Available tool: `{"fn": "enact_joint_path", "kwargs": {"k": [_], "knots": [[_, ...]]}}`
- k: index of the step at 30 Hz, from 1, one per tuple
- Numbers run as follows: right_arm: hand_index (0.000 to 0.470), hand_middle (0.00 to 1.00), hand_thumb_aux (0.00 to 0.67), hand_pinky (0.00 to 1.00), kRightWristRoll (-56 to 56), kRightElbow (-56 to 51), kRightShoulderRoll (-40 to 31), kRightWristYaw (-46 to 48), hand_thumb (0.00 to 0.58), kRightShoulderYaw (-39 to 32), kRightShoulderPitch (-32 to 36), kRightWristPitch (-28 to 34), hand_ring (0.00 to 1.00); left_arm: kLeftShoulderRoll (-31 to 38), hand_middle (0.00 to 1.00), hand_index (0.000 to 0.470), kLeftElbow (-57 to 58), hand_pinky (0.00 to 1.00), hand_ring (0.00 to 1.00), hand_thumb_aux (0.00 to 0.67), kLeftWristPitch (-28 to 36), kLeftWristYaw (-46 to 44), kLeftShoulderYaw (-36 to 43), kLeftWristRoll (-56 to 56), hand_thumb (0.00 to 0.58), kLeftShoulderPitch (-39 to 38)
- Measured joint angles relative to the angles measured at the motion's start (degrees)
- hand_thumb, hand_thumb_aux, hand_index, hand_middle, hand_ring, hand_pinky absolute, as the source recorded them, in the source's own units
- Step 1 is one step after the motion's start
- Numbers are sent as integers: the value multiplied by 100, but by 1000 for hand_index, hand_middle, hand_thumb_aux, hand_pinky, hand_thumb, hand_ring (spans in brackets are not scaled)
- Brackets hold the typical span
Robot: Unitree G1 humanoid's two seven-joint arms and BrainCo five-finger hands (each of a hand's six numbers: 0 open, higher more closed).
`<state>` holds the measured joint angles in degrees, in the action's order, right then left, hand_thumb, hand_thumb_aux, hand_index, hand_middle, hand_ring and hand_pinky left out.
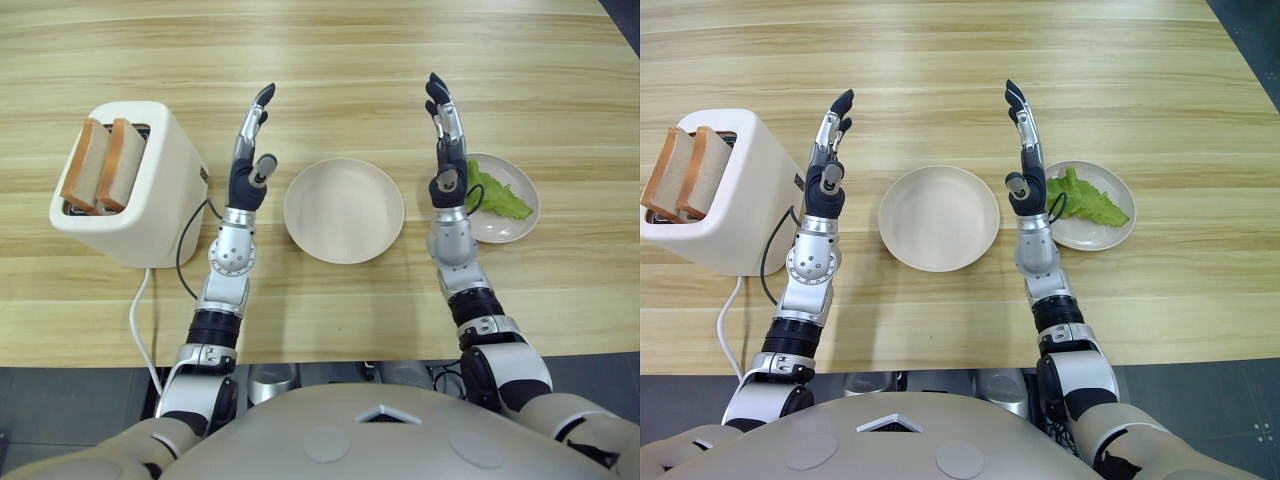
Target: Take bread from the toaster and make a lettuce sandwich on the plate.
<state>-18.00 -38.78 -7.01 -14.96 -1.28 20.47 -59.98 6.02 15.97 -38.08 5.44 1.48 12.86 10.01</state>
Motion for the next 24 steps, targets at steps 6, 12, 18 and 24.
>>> {"fn": "enact_joint_path", "kwargs": {"k": [6, 12, 18, 24], "knots": [[0, 0, 0, 0, -17, -11, 0, -13, 0, -2, 2, 0, 0, 0, 0, 0, 37, 0, 0, 0, -2, 0, 0, 0, 0, 7], [0, 0, 0, 0, -33, -11, 0, -25, 0, -2, 2, 0, 0, 6, 0, 0, 35, 0, 0, 0, 6, 10, 0, 20, 0, 14], [0, 0, 0, 0, -30, 1, -5, -26, 0, 3, -11, 5, 0, 661, 0, 0, -1433, 0, 0, 0, 814, 131, -313, 1016, 0, -215], [0, 0, 0, 0, -4, 132, 3, -11, 0, 2, -120, 34, 0, 1662, 0, 0, -3423, 0, 0, 0, 2452, -223, -1500, 2108, 0, -884]]}}
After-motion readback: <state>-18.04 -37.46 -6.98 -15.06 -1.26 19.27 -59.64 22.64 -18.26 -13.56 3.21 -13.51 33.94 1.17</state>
